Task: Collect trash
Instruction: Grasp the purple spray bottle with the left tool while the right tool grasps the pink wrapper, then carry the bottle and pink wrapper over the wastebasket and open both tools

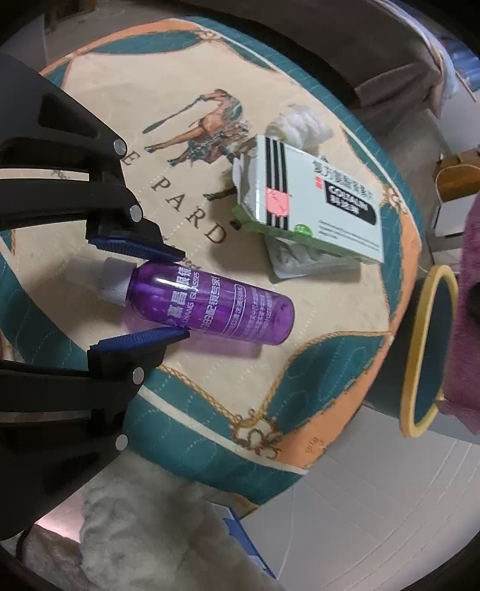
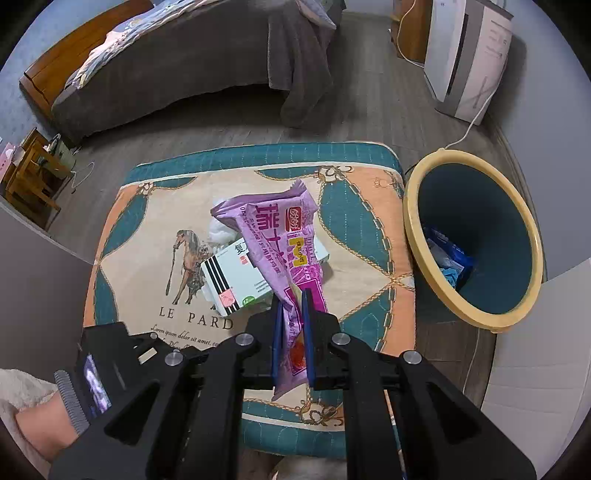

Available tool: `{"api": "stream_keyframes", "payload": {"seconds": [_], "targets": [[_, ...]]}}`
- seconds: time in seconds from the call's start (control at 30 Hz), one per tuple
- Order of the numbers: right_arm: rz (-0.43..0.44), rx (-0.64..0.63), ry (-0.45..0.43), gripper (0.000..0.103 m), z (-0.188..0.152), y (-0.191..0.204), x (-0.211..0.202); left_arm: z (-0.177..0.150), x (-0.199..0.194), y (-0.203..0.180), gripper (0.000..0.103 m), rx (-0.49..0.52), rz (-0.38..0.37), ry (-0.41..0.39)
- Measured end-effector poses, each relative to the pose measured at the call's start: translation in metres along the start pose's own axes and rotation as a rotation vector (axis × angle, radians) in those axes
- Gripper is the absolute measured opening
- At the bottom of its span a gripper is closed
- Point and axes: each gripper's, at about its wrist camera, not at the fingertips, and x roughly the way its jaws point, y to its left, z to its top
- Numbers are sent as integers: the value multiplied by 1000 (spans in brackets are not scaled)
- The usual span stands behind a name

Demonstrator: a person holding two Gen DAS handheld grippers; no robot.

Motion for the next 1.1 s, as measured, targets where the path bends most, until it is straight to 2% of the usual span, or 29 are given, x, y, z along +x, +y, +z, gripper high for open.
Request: {"api": "stream_keyframes", "payload": {"seconds": [0.23, 0.5, 0.67, 0.8, 0.97, 1.1], "targets": [[5, 21, -20, 9, 3, -5, -5, 10, -38, 18, 34, -121, -42, -138], [5, 41, -38, 9, 7, -11, -9, 22, -81, 36, 33, -198, -39, -280], [5, 50, -57, 9, 8, -13, -15, 34, -103, 43, 33, -222, 4, -342], [6, 57, -72, 9, 9, -14, -20, 41, -121, 49, 33, -242, 58, -363], [8, 56, -78, 9, 10, -15, -22, 44, -131, 61, 33, -301, 66, -373], [14, 59, -91, 9, 12, -17, -26, 46, -135, 66, 33, -311, 107, -376]]}}
